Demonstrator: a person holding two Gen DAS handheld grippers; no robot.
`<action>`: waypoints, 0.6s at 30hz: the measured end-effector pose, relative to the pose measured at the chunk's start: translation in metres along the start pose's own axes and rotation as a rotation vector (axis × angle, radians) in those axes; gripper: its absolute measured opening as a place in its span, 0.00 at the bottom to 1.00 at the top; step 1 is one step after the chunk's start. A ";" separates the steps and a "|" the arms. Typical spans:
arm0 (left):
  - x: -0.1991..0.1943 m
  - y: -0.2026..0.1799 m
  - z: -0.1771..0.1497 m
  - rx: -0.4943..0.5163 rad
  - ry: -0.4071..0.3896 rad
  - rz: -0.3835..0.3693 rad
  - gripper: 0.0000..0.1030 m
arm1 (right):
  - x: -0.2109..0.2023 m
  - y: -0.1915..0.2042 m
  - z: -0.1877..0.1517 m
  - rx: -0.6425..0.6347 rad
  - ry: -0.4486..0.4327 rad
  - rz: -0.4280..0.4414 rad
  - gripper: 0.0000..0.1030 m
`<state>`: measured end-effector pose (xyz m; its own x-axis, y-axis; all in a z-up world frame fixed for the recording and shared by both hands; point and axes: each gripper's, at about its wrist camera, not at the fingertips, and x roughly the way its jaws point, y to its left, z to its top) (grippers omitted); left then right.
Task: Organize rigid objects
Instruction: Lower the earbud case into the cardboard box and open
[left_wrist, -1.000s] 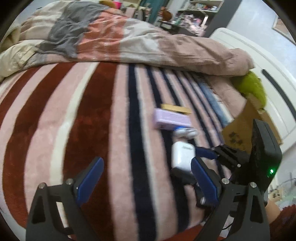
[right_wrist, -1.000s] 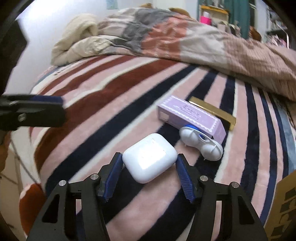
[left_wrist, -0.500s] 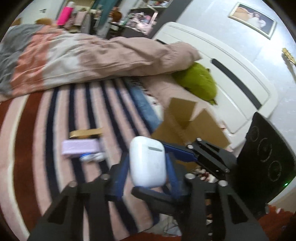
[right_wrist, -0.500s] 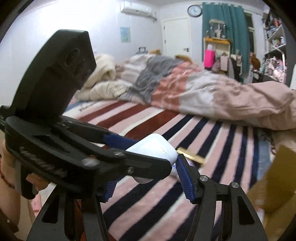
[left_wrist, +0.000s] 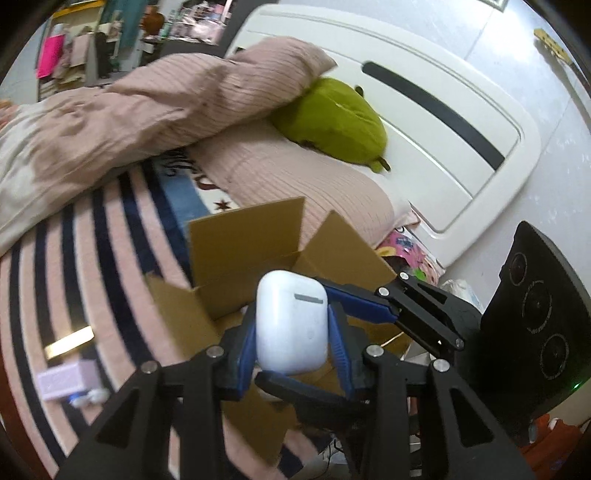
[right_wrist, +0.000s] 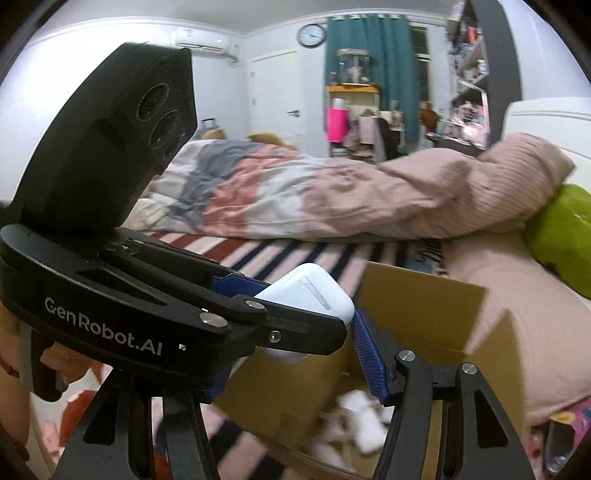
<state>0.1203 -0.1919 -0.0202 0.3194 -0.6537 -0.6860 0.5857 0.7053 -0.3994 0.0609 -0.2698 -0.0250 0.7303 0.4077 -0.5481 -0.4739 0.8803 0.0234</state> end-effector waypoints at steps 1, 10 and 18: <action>0.007 -0.002 0.003 0.004 0.011 -0.004 0.32 | -0.001 -0.007 -0.001 0.011 0.008 -0.009 0.54; 0.036 0.001 0.009 -0.005 0.062 -0.016 0.42 | 0.008 -0.035 -0.010 0.051 0.100 -0.053 0.54; -0.002 0.010 0.003 -0.009 -0.020 0.075 0.71 | 0.007 -0.036 -0.015 0.079 0.124 -0.076 0.65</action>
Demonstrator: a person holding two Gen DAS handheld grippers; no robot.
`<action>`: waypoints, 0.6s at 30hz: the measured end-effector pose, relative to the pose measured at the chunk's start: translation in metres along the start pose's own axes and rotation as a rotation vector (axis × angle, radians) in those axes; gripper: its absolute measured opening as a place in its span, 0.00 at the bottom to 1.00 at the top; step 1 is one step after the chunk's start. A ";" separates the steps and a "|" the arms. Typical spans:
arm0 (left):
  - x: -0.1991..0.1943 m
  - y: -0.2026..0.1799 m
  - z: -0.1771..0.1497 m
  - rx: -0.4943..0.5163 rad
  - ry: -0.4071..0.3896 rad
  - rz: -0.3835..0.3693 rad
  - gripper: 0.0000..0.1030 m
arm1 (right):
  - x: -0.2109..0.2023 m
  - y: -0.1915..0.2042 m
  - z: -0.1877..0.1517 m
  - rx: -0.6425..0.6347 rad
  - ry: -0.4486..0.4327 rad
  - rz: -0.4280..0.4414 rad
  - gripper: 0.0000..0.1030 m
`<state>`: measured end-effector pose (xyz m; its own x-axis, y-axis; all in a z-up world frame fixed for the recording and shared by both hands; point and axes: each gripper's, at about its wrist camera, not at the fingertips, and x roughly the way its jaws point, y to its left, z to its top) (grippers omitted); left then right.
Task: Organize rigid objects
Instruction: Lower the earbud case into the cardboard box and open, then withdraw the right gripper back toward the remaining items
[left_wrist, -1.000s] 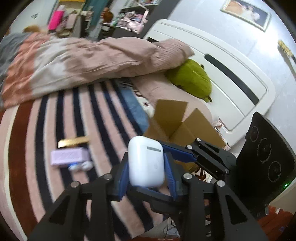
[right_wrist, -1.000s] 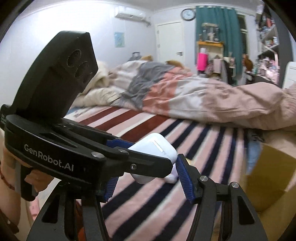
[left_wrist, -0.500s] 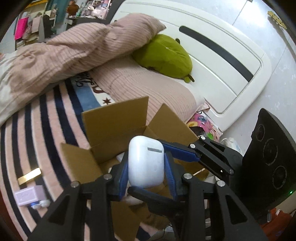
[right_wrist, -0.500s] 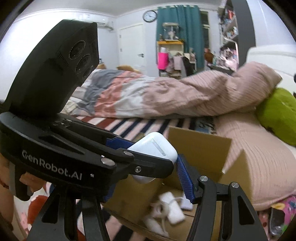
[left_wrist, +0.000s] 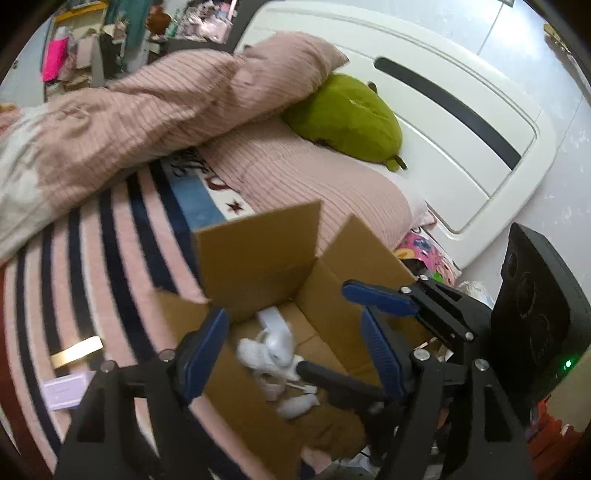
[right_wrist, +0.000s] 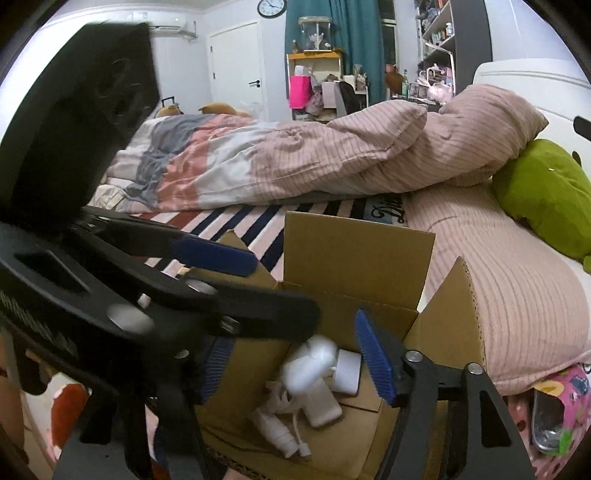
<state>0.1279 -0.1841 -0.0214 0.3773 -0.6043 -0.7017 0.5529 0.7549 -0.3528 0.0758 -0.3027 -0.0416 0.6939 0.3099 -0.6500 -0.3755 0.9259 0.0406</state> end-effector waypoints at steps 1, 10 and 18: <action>-0.008 0.003 -0.002 -0.004 -0.015 0.011 0.74 | -0.003 0.003 0.001 -0.005 -0.006 -0.001 0.66; -0.099 0.049 -0.044 -0.086 -0.173 0.176 0.82 | -0.010 0.047 0.015 -0.077 -0.023 0.023 0.66; -0.160 0.121 -0.113 -0.213 -0.226 0.401 0.82 | 0.019 0.136 0.027 -0.188 -0.019 0.178 0.66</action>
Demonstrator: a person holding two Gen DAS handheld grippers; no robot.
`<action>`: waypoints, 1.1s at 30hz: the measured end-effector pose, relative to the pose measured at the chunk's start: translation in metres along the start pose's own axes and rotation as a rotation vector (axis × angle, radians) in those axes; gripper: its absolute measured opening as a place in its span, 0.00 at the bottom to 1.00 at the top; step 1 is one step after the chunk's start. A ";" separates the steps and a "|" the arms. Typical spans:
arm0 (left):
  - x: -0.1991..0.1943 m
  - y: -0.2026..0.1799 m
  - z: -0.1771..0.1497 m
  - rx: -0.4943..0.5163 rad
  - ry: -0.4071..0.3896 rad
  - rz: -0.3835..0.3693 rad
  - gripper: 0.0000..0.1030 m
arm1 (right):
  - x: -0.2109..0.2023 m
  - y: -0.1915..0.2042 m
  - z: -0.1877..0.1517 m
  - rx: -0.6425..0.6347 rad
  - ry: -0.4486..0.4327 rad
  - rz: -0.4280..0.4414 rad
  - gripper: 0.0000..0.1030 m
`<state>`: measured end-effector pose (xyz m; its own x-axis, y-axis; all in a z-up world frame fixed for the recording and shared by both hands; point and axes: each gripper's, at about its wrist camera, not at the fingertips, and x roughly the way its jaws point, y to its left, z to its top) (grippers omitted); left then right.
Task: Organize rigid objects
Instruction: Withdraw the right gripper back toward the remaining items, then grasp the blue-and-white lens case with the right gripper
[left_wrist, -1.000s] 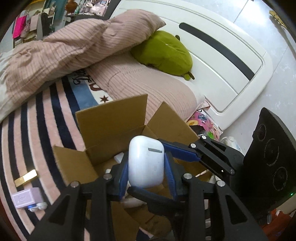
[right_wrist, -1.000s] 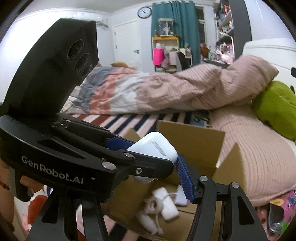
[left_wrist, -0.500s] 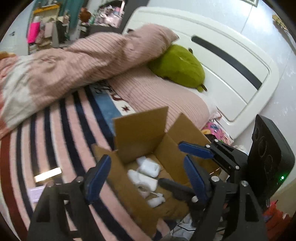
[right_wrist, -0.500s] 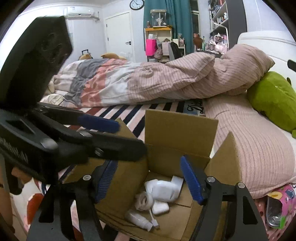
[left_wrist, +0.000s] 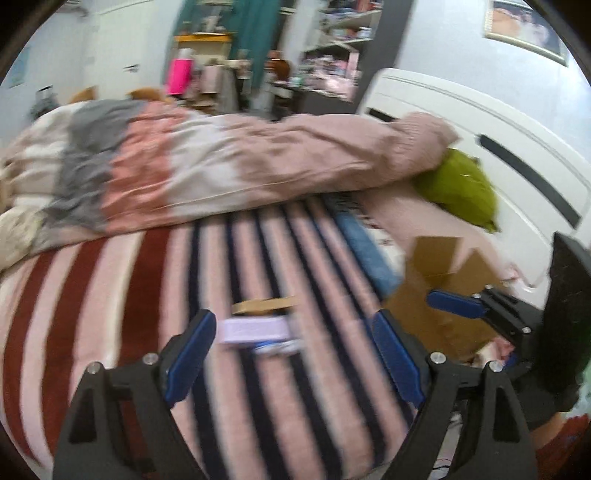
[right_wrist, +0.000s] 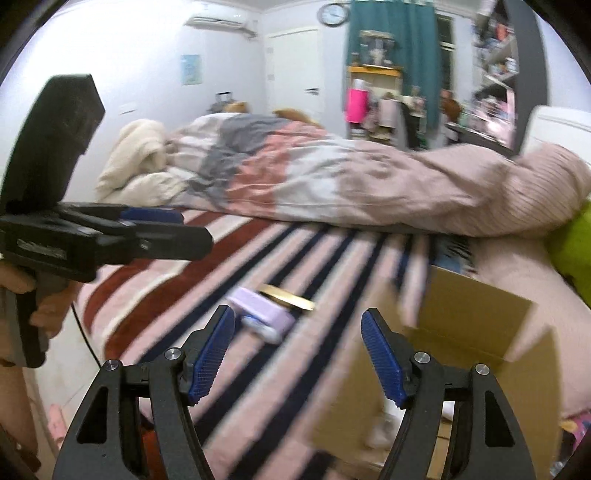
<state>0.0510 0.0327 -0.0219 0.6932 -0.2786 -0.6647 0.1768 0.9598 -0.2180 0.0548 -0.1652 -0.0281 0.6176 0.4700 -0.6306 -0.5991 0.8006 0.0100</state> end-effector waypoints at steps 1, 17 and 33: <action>-0.001 0.013 -0.008 -0.013 0.002 0.030 0.82 | 0.008 0.008 0.001 -0.010 0.008 0.018 0.66; 0.046 0.113 -0.085 -0.181 0.110 0.080 0.82 | 0.178 0.004 -0.045 0.241 0.242 -0.038 0.68; 0.042 0.105 -0.089 -0.168 0.124 0.081 0.82 | 0.187 0.016 -0.061 0.247 0.252 0.029 0.69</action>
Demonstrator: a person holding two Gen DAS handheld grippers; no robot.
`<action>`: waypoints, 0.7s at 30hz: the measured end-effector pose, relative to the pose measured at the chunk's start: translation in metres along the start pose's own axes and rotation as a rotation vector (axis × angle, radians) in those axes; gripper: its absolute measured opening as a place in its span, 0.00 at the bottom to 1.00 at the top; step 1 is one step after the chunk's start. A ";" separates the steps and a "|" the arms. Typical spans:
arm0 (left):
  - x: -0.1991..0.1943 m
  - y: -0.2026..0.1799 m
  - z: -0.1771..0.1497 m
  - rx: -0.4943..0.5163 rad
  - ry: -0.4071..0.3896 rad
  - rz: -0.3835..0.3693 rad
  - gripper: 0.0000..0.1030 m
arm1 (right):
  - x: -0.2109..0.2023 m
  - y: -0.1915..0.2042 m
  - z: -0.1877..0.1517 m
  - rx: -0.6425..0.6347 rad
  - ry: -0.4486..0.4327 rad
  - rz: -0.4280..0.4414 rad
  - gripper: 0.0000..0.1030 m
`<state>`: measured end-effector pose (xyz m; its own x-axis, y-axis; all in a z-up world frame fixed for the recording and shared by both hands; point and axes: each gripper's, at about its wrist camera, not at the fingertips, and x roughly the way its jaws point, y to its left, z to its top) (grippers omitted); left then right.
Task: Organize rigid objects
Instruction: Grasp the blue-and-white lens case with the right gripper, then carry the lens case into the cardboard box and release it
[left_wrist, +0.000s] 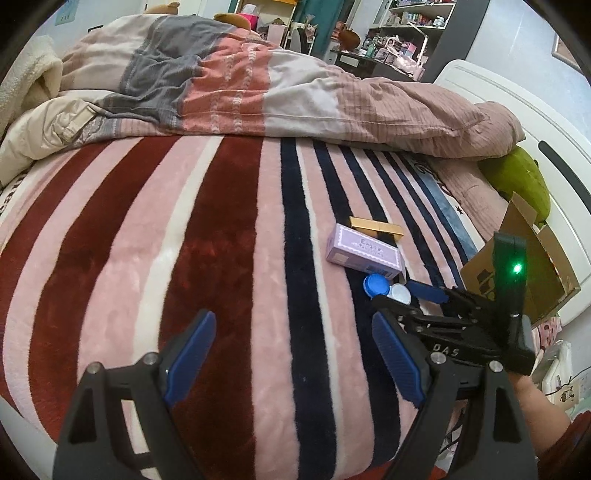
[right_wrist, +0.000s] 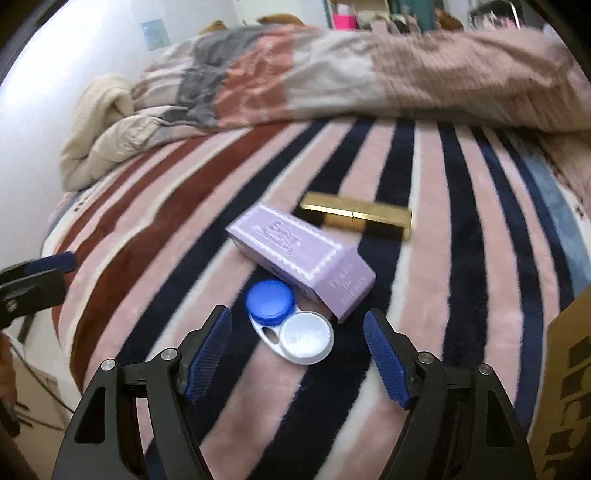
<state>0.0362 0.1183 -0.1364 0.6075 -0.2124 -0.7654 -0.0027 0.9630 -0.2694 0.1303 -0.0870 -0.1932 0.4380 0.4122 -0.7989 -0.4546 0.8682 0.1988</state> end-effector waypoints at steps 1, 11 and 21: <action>-0.001 0.001 -0.001 -0.003 0.001 0.004 0.82 | 0.002 0.002 -0.002 -0.002 -0.006 0.007 0.69; -0.016 -0.021 0.007 0.014 -0.016 -0.038 0.82 | -0.025 0.023 -0.019 -0.129 -0.055 -0.054 0.26; -0.036 -0.112 0.039 0.114 -0.048 -0.289 0.73 | -0.140 0.030 -0.014 -0.203 -0.253 0.090 0.26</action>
<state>0.0457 0.0244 -0.0554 0.6068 -0.4750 -0.6373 0.2633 0.8766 -0.4027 0.0443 -0.1229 -0.0837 0.5562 0.5621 -0.6121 -0.6344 0.7630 0.1242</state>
